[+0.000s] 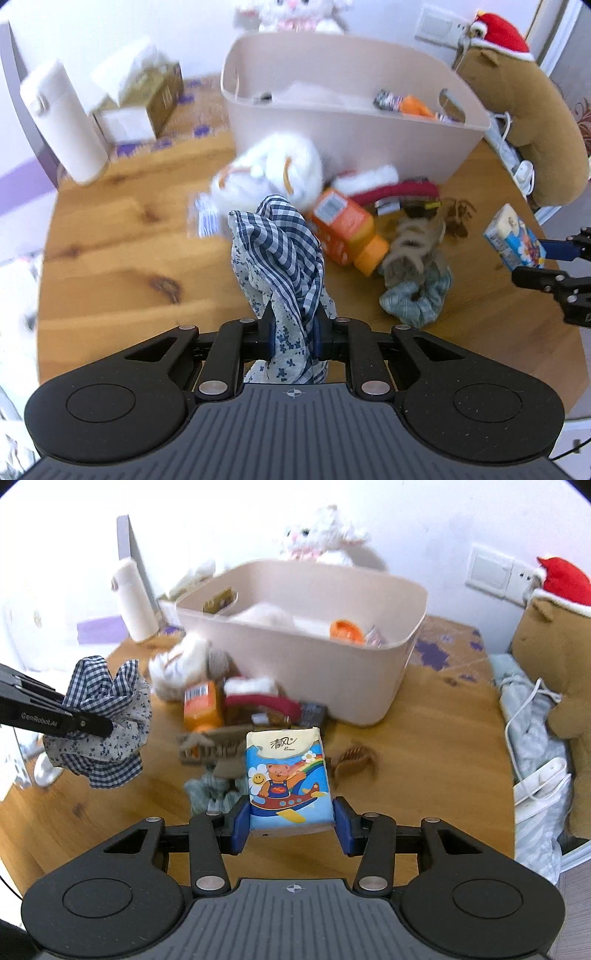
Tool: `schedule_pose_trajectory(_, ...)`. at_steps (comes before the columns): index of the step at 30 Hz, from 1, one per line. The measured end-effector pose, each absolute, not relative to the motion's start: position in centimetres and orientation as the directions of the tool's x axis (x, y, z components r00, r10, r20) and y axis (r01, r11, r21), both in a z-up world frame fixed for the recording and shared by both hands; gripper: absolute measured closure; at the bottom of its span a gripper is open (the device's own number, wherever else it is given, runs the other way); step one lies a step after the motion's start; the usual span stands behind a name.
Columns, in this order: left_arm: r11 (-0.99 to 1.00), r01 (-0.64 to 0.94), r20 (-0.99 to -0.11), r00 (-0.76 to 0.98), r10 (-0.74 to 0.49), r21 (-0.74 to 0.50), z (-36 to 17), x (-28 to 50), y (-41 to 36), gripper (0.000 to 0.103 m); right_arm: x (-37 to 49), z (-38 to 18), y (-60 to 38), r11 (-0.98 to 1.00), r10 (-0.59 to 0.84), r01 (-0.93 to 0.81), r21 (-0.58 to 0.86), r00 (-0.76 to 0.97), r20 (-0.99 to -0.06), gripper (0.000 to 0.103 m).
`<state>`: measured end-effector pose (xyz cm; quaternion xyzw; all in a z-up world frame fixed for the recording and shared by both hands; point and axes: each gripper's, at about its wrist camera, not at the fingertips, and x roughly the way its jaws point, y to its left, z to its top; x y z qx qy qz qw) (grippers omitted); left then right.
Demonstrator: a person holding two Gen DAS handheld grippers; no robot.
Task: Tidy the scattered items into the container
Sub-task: 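Carry the checked cloth and tissue pack over the basket and release both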
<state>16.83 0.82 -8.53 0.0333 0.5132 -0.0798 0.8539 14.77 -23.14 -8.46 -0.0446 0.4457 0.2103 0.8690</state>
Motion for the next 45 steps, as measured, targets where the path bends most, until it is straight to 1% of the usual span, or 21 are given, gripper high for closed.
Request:
schedule_pose_trajectory(8, 0.984, 0.178, -0.847, 0.521, -0.11, -0.019, -5.4, 17.8, 1.0, 0.086, 15.5, -5.2, -23.9, 0.905, 0.331, -0.416, 0.084, 0.567, -0.754, 0.059)
schedule_pose_trajectory(14, 0.98, 0.2, -0.815, 0.57, -0.105, 0.013, -3.1, 18.7, 1.0, 0.086, 17.0, -2.4, -24.3, 0.91, 0.331, -0.408, 0.07, 0.616, -0.715, 0.059)
schedule_pose_trajectory(22, 0.976, 0.216, -0.765, 0.634, -0.116, 0.031, 0.2, 21.0, 0.7, 0.086, 19.2, -0.4, -24.8, 0.92, 0.326, -0.386, 0.068, 0.656, -0.681, 0.059)
schedule_pose_trajectory(29, 0.974, 0.223, -0.727, 0.675, -0.122, 0.044, 2.0, 23.9, 0.0, 0.086, 22.1, 0.8, -24.0, 0.921, 0.325, -0.385, 0.054, 0.686, -0.651, 0.059)
schedule_pose_trajectory(35, 0.97, 0.236, -0.72, 0.683, -0.125, 0.055, 2.2, 26.9, -1.4, 0.086, 24.8, 0.6, -22.8, 0.921, 0.315, -0.389, 0.031, 0.694, -0.647, 0.059)
schedule_pose_trajectory(41, 0.954, 0.276, -0.731, 0.673, -0.108, 0.114, 0.3, 30.0, -4.1, 0.086, 27.6, -1.1, -21.5, 0.921, 0.279, -0.39, -0.025, 0.7, -0.657, 0.059)
schedule_pose_trajectory(45, 0.949, 0.3, -0.744, 0.656, -0.129, 0.1, -0.8, 31.3, -5.9, 0.086, 29.5, -2.6, -20.8, 0.922, 0.253, -0.384, -0.043, 0.686, -0.682, 0.059)
